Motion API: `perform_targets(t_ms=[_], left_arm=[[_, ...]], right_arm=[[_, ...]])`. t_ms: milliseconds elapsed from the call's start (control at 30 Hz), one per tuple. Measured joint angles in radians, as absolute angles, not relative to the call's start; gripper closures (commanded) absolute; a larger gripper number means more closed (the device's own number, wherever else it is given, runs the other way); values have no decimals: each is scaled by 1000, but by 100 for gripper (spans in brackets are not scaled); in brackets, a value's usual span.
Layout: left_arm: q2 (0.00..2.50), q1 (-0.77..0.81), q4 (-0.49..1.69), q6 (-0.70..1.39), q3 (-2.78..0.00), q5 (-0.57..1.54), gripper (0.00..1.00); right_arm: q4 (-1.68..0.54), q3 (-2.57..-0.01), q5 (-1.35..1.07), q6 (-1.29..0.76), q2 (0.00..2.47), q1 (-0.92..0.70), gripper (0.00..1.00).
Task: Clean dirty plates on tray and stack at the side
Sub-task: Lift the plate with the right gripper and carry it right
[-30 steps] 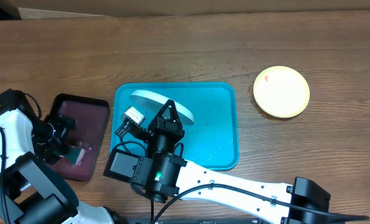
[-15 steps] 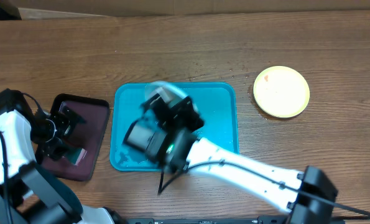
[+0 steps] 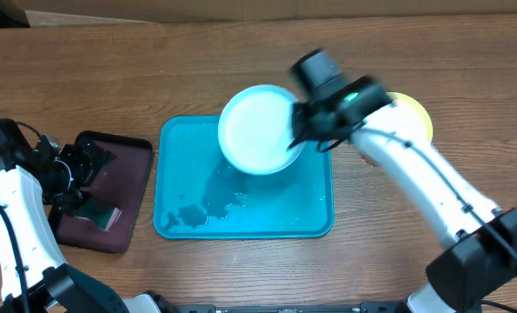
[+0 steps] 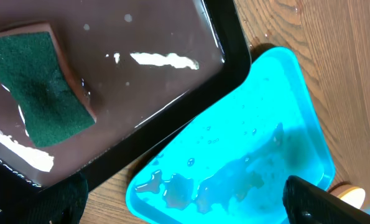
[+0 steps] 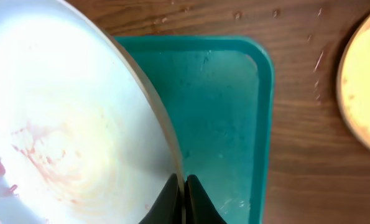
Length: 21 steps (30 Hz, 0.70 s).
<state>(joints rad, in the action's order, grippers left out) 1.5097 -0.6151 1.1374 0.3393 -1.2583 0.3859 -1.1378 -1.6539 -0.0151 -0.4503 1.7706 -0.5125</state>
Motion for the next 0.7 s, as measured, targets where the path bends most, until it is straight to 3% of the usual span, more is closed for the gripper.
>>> perform_targets(t_ms=[133, 300, 533, 700], left_arm=[[1510, -615, 1137, 340, -1258, 385, 0], [1510, -615, 1137, 339, -1258, 384, 0], [1510, -615, 1137, 339, -1258, 382, 0], [1510, -615, 1137, 339, -1258, 382, 0]], right_arm=[[-1153, -1654, -196, -454, 1771, -349, 96], [-1171, -1654, -244, -467, 1771, -155, 96], [-1167, -1625, -110, -530, 1771, 89, 96], [-1083, -1538, -31, -587, 1771, 173, 96]])
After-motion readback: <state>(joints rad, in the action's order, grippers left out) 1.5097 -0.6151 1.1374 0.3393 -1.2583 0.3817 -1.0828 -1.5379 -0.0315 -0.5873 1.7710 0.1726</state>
